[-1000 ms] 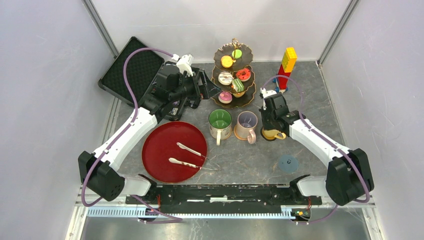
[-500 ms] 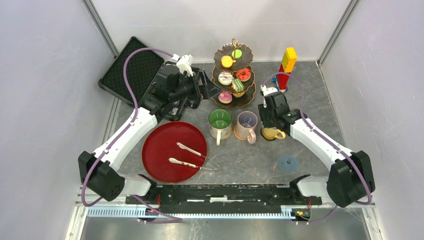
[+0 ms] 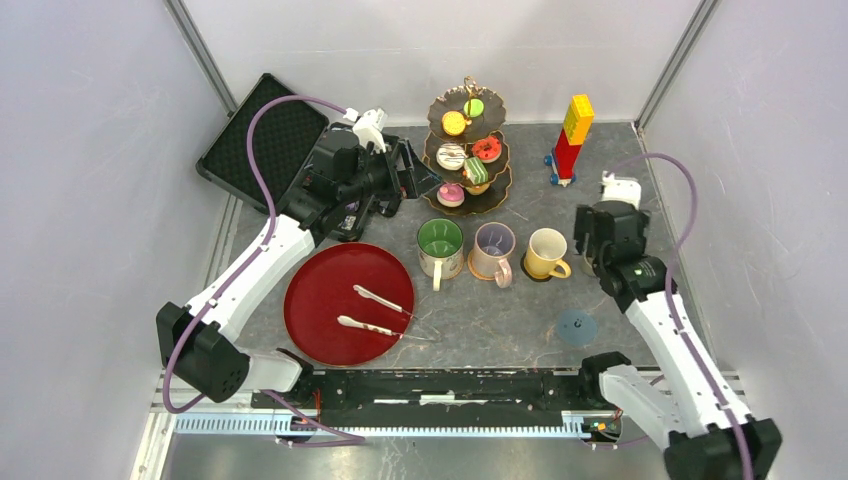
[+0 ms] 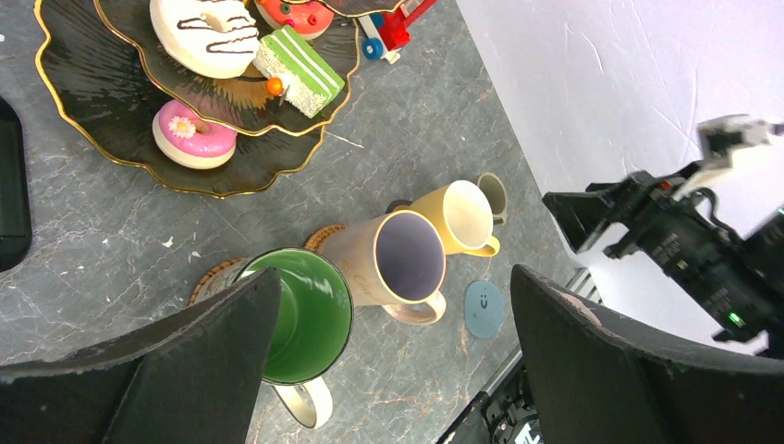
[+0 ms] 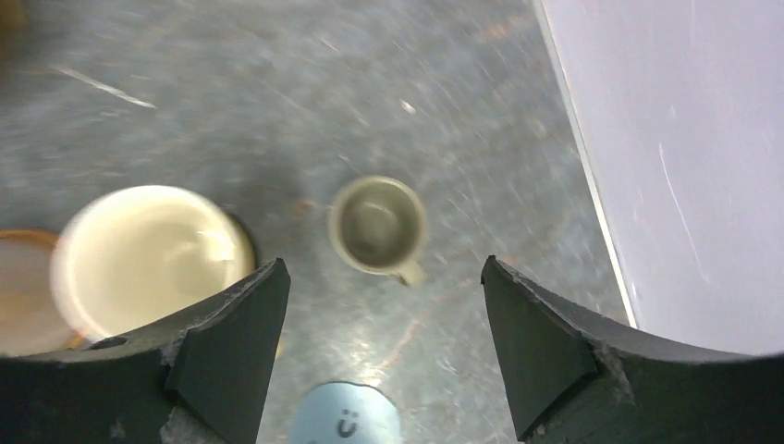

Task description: Serve the afternoon tea

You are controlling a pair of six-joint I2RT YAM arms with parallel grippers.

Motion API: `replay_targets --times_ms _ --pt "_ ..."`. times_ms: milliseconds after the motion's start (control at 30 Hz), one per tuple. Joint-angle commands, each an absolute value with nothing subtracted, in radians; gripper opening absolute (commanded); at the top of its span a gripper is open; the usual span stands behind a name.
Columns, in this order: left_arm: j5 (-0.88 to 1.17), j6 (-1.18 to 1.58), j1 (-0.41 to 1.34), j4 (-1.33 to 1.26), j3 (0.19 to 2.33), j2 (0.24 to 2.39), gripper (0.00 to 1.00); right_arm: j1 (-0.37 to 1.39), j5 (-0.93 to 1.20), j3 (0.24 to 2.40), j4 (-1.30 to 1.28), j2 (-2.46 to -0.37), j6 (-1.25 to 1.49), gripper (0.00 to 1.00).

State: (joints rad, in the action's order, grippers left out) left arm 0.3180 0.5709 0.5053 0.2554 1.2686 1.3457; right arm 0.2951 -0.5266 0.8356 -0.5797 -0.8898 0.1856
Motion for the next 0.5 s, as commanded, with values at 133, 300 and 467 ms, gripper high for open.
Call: replay_targets --times_ms 133,300,467 --pt "0.331 0.596 0.499 0.216 1.276 1.325 1.0 -0.027 -0.229 0.757 -0.514 -1.045 0.189 0.8" --pt "0.333 0.597 0.499 0.216 1.278 1.324 1.0 -0.177 -0.131 0.702 -0.432 -1.11 0.179 0.62" --pt "0.347 0.604 0.499 0.211 1.279 1.319 1.0 -0.198 -0.092 0.674 -0.364 -1.165 0.193 0.6"
